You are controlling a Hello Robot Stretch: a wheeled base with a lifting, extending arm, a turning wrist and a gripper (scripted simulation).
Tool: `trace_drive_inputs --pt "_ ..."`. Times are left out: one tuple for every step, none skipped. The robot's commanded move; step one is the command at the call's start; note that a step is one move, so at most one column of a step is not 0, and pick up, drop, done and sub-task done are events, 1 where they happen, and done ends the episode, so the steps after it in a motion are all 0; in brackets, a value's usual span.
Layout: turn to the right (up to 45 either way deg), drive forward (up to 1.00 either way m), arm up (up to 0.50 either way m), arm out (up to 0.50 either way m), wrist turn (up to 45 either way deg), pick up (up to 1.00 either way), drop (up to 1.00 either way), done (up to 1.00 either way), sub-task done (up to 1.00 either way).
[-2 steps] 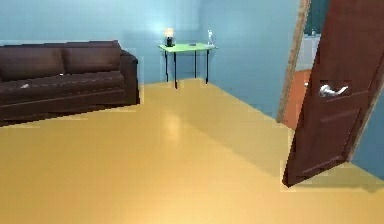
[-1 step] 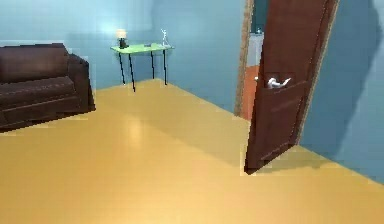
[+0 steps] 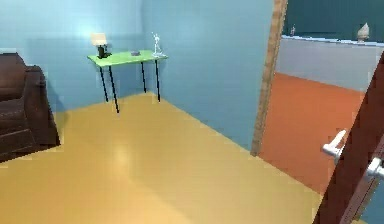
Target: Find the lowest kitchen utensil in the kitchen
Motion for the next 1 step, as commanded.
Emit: trace_drive_inputs --pt "9.0 0.0 0.0 0.0 0.0 0.0 0.0 0.0 0.0"
